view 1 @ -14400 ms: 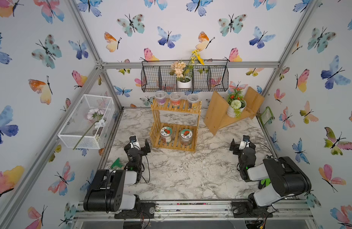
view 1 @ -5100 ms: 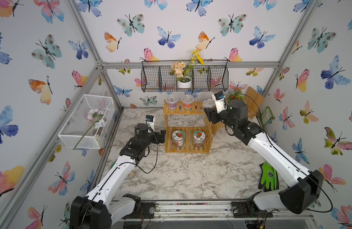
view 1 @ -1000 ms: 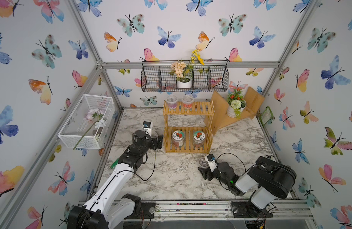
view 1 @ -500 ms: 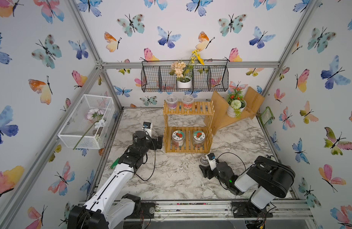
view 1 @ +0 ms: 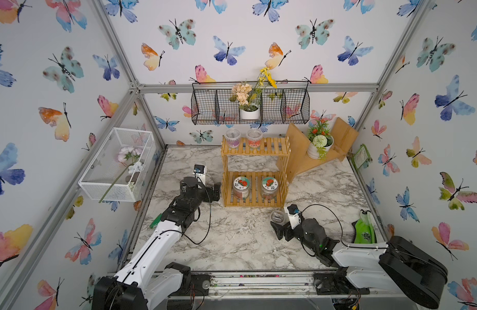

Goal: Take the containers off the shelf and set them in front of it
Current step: 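Place the container at the center of the board, then pick up a container from the shelf.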

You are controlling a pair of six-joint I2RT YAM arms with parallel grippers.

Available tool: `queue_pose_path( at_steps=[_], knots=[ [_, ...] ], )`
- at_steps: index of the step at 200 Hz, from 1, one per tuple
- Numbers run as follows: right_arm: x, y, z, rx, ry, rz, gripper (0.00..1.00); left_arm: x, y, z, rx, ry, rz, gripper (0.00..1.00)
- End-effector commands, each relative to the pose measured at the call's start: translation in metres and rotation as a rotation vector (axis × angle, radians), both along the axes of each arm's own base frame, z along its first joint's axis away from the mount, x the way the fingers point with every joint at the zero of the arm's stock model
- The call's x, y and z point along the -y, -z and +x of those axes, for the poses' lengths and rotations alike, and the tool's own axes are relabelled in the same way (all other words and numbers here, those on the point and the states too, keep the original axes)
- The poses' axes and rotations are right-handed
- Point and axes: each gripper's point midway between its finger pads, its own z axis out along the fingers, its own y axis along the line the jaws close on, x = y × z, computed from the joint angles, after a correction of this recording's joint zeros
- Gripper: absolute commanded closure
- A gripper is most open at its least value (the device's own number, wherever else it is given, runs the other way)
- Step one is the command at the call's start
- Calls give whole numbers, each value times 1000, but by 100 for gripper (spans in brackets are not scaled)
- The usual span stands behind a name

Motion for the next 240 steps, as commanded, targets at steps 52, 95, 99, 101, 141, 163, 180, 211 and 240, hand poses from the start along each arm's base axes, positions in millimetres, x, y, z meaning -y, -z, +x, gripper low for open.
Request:
queue_pose_path(
  at_steps=[52, 95, 99, 101, 141, 163, 180, 211, 240],
  knots=[
    [-5, -81, 22, 51, 59, -82, 2, 19, -44, 22, 69, 86, -11, 0],
    [-39, -143, 44, 104, -4, -104, 2, 33, -61, 33, 83, 151, -15, 0],
    [-42, -149, 46, 111, -10, -102, 2, 34, -62, 33, 83, 156, -15, 0],
    [-44, -152, 47, 115, -12, -99, 2, 34, -63, 33, 83, 159, -15, 0],
    [-58, -200, 72, 144, -53, -46, 2, 38, -69, 36, 94, 183, 0, 0],
    [-59, -217, 88, 154, -73, -26, 2, 39, -74, 36, 103, 192, 6, 0],
    [-57, -227, 105, 134, -101, 4, 2, 38, -78, 37, 109, 200, 4, 0],
    [-60, -242, 129, 138, -163, 30, 2, 37, -83, 39, 106, 221, -3, 0],
    [-73, -244, 149, 151, -208, 0, 2, 34, -87, 42, 107, 239, -15, 0]
  ],
)
